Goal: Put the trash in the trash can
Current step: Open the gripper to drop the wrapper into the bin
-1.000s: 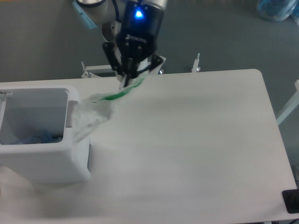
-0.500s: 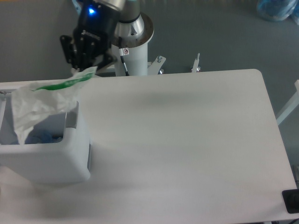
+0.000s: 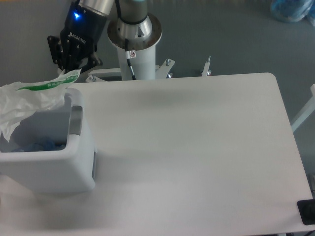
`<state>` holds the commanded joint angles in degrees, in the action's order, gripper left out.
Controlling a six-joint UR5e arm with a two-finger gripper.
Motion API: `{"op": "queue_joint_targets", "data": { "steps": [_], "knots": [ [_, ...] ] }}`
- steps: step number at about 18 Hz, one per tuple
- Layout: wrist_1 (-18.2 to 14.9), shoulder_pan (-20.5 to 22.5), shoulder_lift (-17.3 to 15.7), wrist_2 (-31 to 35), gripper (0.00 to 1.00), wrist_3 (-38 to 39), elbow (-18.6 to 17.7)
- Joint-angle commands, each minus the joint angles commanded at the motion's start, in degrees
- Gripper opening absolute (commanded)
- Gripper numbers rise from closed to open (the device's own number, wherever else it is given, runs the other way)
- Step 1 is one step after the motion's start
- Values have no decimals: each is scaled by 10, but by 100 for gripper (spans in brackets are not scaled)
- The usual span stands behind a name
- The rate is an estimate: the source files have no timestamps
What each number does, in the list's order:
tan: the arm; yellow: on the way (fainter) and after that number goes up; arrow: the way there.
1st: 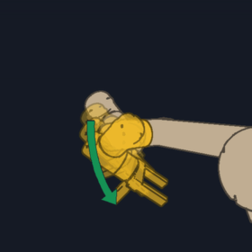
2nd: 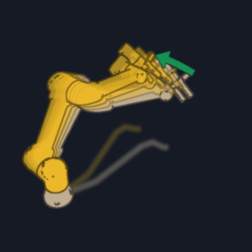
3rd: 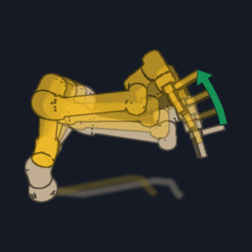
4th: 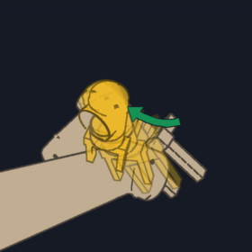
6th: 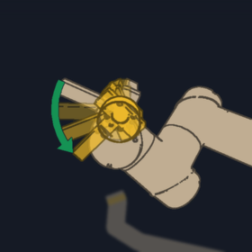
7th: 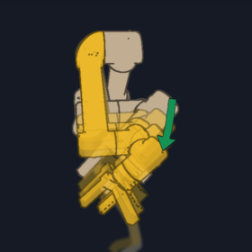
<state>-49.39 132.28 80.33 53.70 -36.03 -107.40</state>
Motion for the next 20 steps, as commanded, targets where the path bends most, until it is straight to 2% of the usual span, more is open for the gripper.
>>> {"op": "queue_joint_targets", "data": {
  "steps": [4,5,8,9,13,16,17,20],
  "knots": [
    [1,0,1,0,6,0,-2],
    [0,-1,2,0,13,-1,-2],
    [1,-1,5,0,57,-29,-2],
    [1,0,5,0,68,-31,-1],
    [2,-1,6,0,79,-31,3],
    [5,0,8,1,97,-34,14],
    [14,1,14,1,100,-32,22],
    [22,36,44,0,100,-30,65]
  ]
}}
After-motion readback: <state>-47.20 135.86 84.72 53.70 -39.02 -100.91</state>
